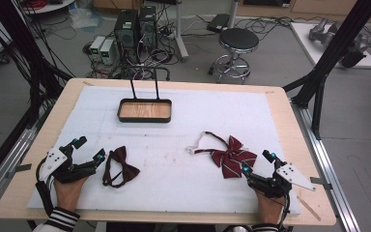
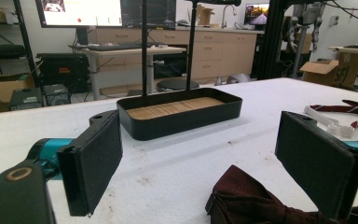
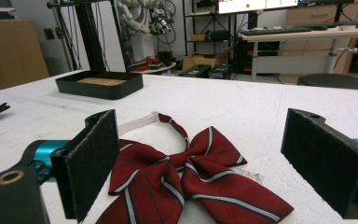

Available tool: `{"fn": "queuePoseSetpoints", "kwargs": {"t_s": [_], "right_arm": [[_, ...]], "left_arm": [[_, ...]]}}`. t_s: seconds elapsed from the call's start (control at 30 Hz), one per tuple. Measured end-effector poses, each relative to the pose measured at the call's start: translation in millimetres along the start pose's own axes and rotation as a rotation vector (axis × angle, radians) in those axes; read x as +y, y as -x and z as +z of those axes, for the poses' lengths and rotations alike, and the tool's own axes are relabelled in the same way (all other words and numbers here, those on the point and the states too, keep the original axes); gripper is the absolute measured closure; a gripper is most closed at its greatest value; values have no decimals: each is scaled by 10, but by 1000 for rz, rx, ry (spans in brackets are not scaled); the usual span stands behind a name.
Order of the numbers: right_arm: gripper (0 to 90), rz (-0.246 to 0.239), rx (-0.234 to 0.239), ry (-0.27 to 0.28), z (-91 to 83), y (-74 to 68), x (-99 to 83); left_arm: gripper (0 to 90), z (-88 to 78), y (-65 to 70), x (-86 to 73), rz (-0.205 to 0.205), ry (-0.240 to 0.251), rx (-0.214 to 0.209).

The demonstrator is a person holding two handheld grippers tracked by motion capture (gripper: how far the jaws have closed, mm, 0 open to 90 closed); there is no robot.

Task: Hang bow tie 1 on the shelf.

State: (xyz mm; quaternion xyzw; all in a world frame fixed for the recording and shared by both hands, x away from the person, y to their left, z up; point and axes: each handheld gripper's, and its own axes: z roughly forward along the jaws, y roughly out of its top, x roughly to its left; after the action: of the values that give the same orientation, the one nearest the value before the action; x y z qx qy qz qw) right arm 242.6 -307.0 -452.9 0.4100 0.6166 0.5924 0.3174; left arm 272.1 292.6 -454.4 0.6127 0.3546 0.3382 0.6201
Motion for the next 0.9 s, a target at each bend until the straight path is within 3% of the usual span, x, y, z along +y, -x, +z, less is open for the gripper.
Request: {"fn": "queuePoseSetpoints", "kwargs": {"t_s": [0.57,0.8,0.9], "right_arm": [[104,-7,21,-3,7,10,6],[104,7,21,-41,40,19,22],[104,47,28,-97,98,41,53]], "left_arm": [[152,3,-8,2,-8,-3,6],[152,-1,0,-1,-4,5,13],[152,-2,-1,0,-4,3,12]]}}
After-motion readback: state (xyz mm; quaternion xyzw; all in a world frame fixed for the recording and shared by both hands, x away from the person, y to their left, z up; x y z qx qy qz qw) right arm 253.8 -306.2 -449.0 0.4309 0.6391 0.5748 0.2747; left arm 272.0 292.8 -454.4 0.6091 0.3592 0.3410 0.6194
